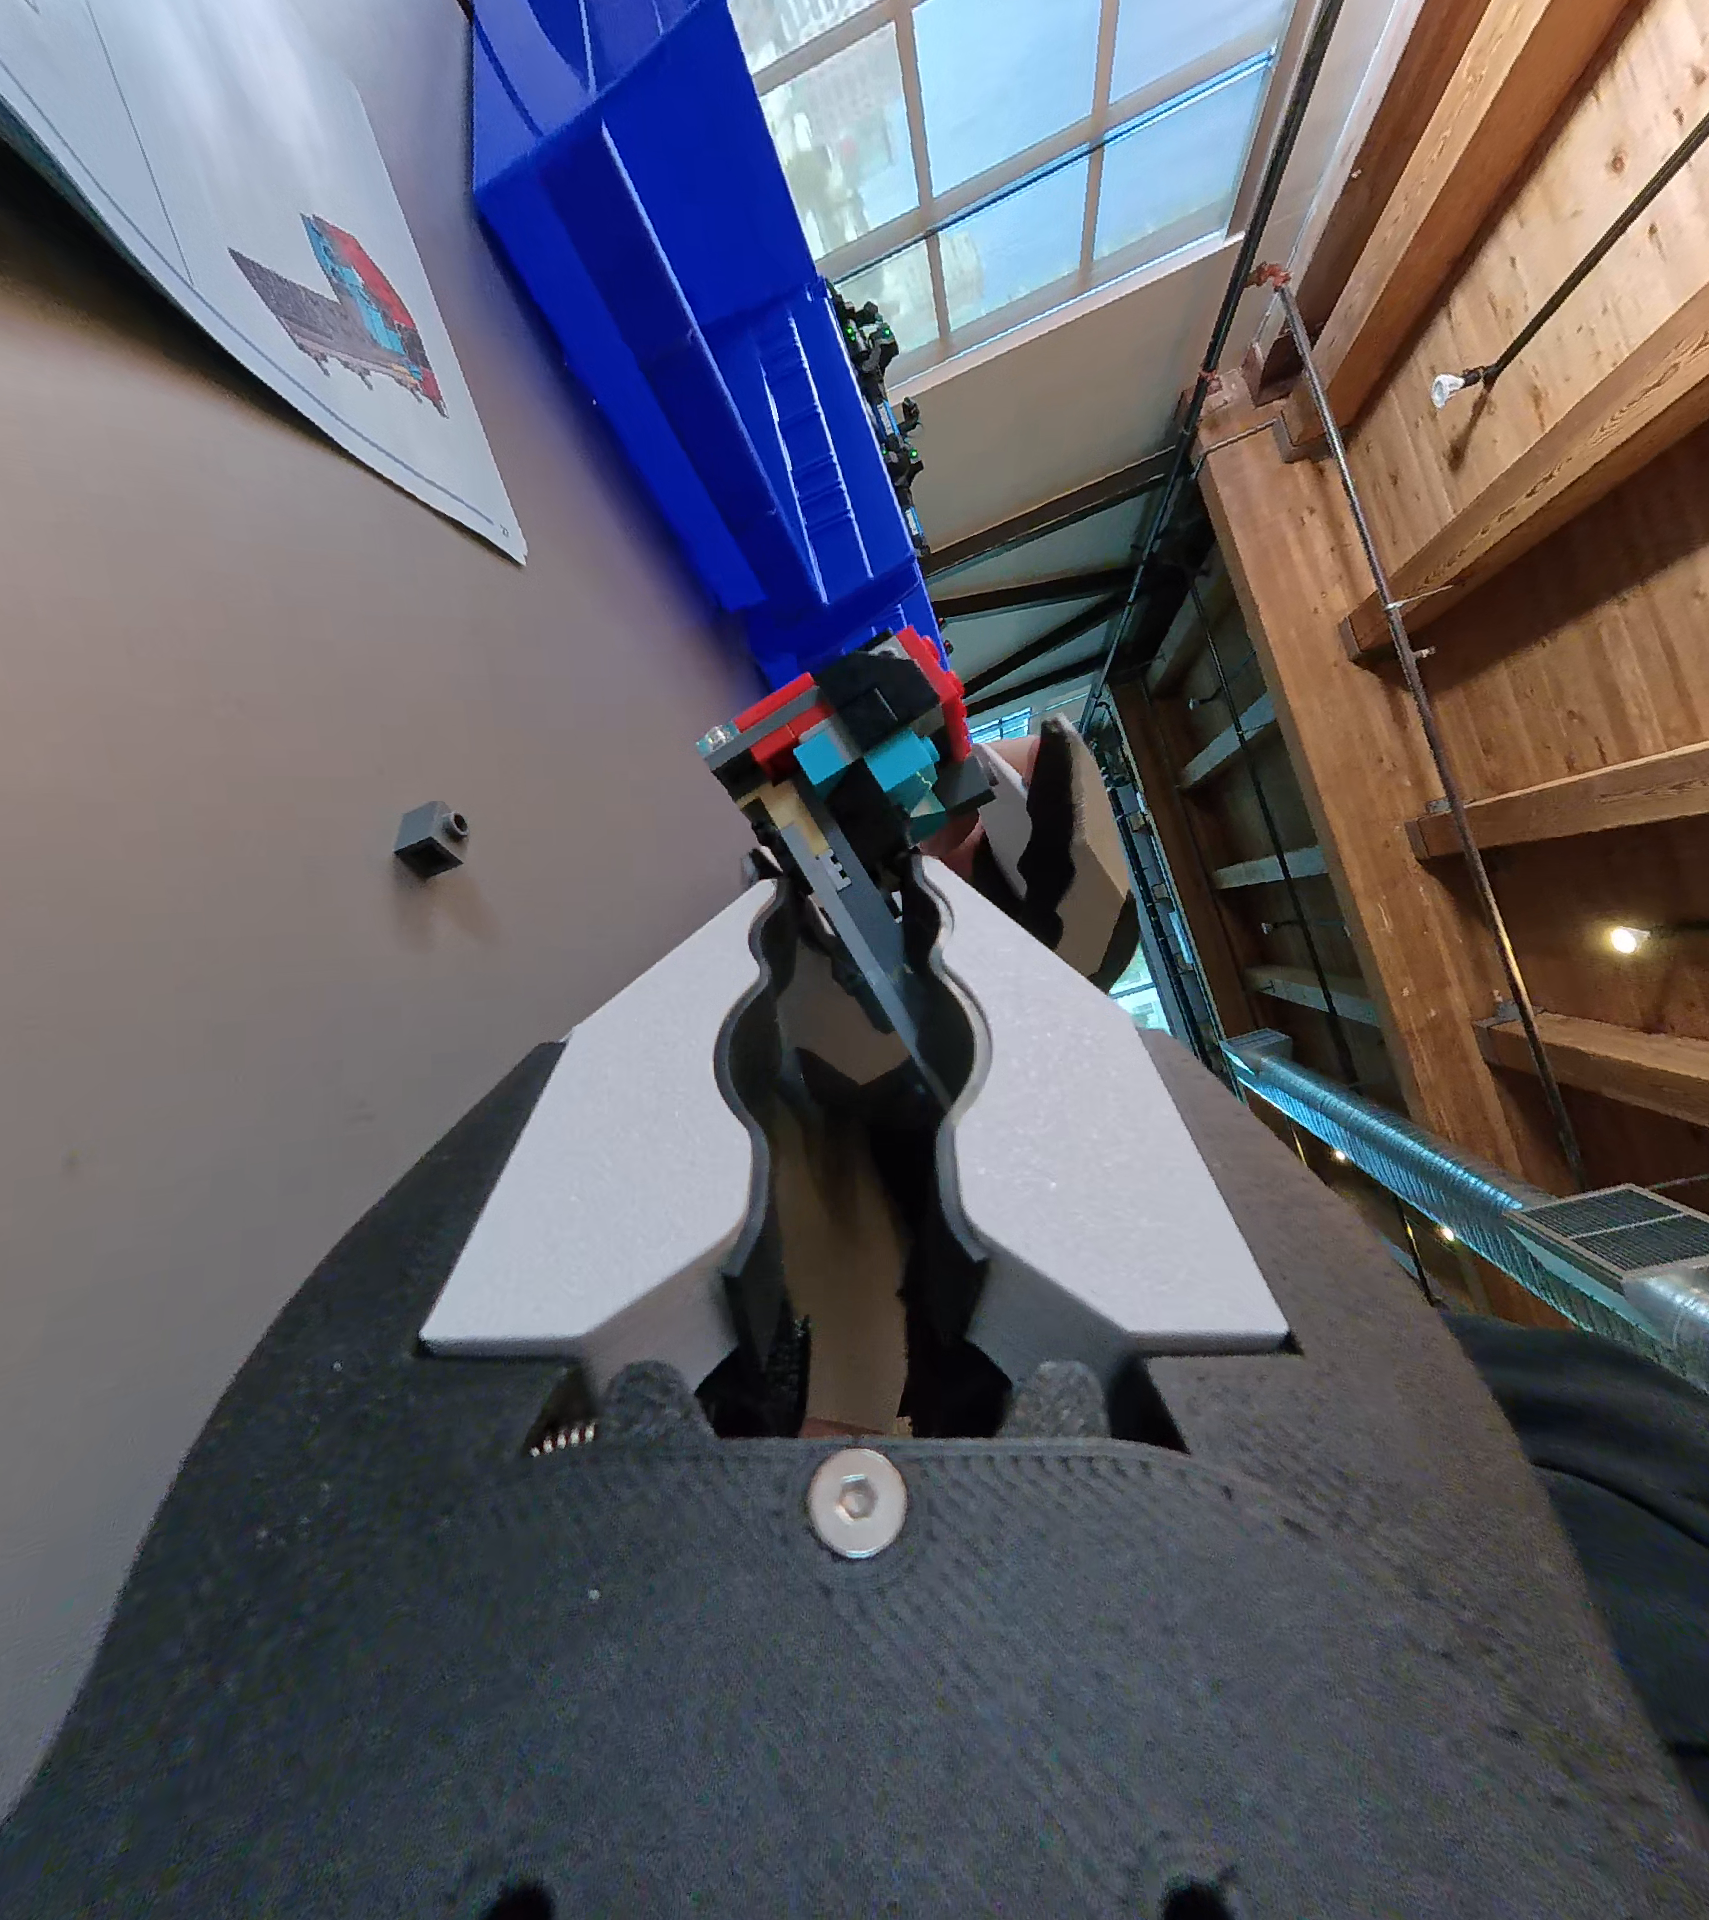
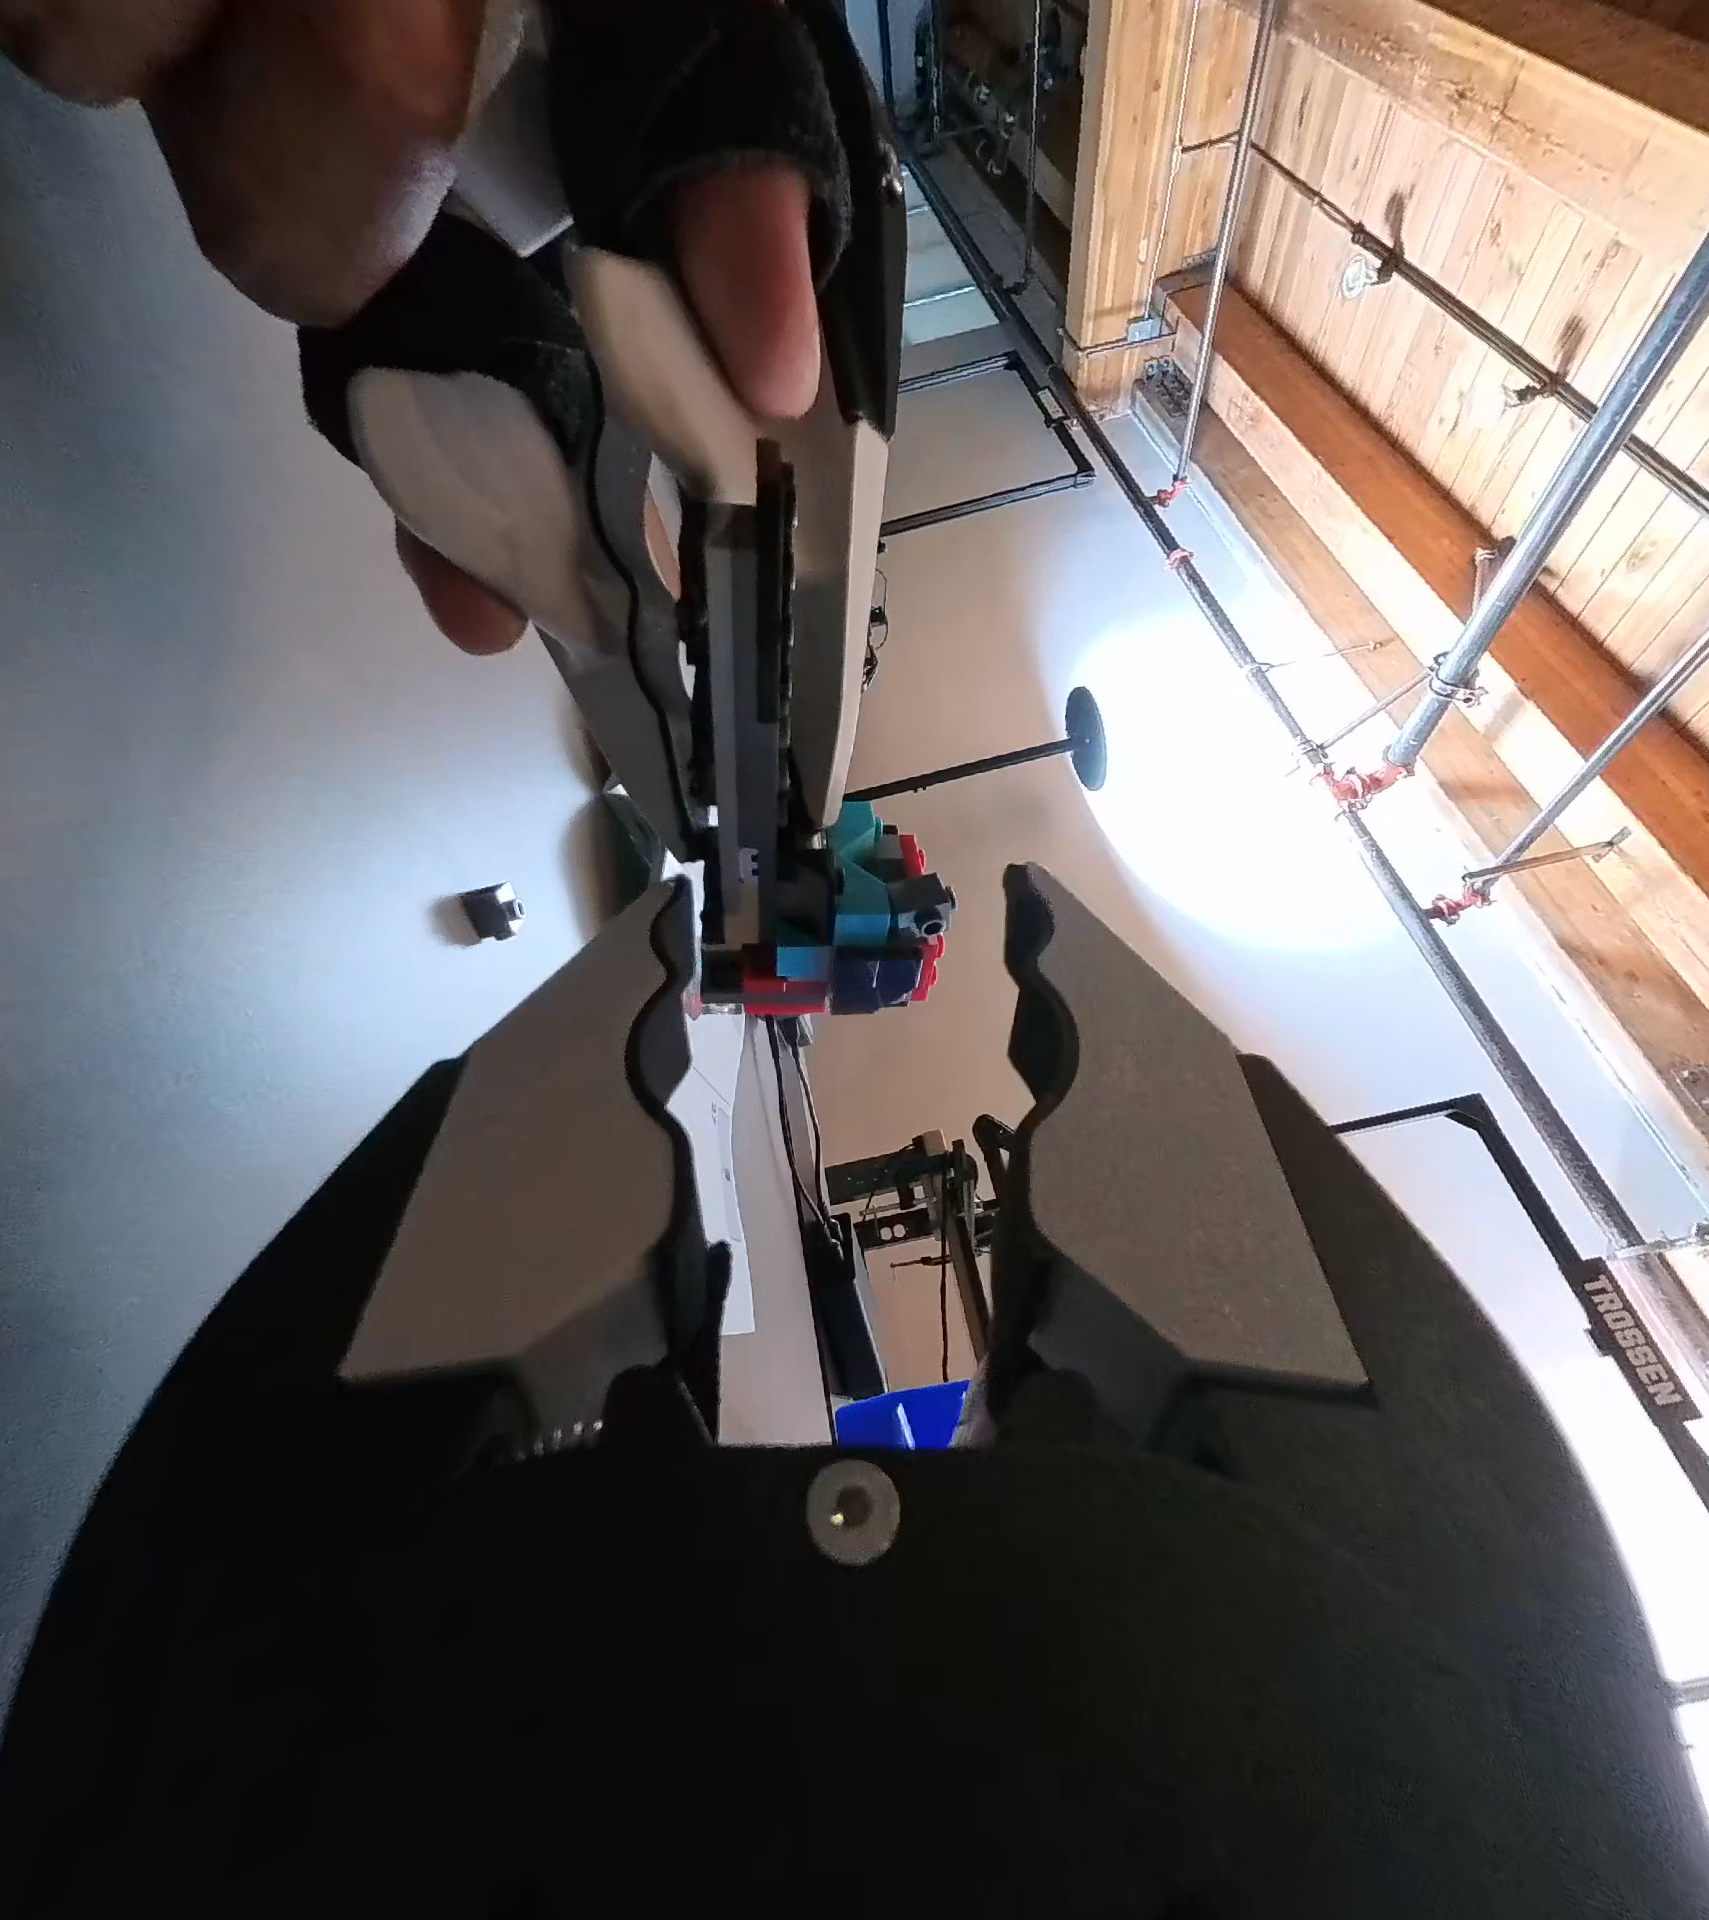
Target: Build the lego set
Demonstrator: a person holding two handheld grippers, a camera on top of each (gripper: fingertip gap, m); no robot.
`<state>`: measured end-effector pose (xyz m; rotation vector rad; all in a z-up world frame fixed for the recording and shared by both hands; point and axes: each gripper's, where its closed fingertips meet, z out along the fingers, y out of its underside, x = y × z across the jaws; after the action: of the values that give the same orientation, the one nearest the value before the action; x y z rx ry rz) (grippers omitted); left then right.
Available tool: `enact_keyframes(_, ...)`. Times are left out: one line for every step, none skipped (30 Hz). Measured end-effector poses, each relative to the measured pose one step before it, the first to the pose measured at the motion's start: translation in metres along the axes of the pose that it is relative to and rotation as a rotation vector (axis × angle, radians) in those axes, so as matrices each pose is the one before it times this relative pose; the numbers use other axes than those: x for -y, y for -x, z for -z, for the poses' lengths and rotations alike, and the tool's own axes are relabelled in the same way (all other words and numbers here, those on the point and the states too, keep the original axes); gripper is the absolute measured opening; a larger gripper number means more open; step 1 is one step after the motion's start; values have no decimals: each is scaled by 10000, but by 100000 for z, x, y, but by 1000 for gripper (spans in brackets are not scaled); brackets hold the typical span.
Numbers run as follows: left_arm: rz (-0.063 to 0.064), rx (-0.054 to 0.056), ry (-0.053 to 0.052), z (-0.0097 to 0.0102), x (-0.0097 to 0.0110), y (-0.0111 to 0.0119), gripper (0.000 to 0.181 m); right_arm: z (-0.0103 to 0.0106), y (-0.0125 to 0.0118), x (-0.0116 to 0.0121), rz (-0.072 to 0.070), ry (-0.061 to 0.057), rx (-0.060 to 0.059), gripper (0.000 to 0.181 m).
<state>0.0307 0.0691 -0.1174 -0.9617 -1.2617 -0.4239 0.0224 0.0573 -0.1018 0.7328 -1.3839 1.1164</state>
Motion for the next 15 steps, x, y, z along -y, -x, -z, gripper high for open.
enact_keyframes(2, -2, -1, 7, 7, -2, 20, -8, 42, -16, 3, 5, 17, 61)
enact_keyframes(1, -3, 0, 0, 1, -4, 20, -10, 34, -12, 7, 2, 14, 61)
enact_keyframes(-2, 0, 0, 6, -7, -2, 20, -4, 17, 11, 15, -2, 4, 59)
enact_keyframes(-2, -3, 2, -13, 3, -11, 20, -21, 20, -19, 14, 12, 4, 57)
enact_keyframes(-2, -14, 0, 0, 0, -19, 20, -10, 32, -42, 18, 18, 11, 55)
enact_keyframes(7, -26, -2, 7, 5, -30, 20, -7, 33, -15, 16, 12, 9, 54)
enact_keyframes(17, -36, -1, 9, 13, -37, 20, -16, 13, -12, 26, 11, -9, 52)
enact_keyframes(20, -34, -3, 14, 8, -39, 20, -11, -10, -5, 29, 13, -18, 51)
enact_keyframes(18, -23, -6, 6, 16, -10, 20, -14, -12, 1, 12, 11, -21, 51)
enact_keyframes(8, -12, -7, 17, 10, -12, 20, -16, -16, 2, -7, 5, -11, 51)
enact_keyframes(-1, -8, 2, 2, -3, -10, 20, -15, -15, -18, -18, 4, -12, 51)
enact_keyframes(-10, -7, 7, -3, -8, -24, 20, -9, -27, -34, -33, 10, -5, 51)
enact_keyframes(-13, -7, 8, -17, -11, -11, 20, 9, -32, -40, -38, 11, -2, 51)
enact_keyframes(-11, -10, 8, -19, -21, -31, 20, 1, -34, -37, -26, 20, -1, 51)
enact_keyframes(-8, -31, -3, -2, 7, -47, 19, -17, -16, -108, 3, 56, -3, 51)
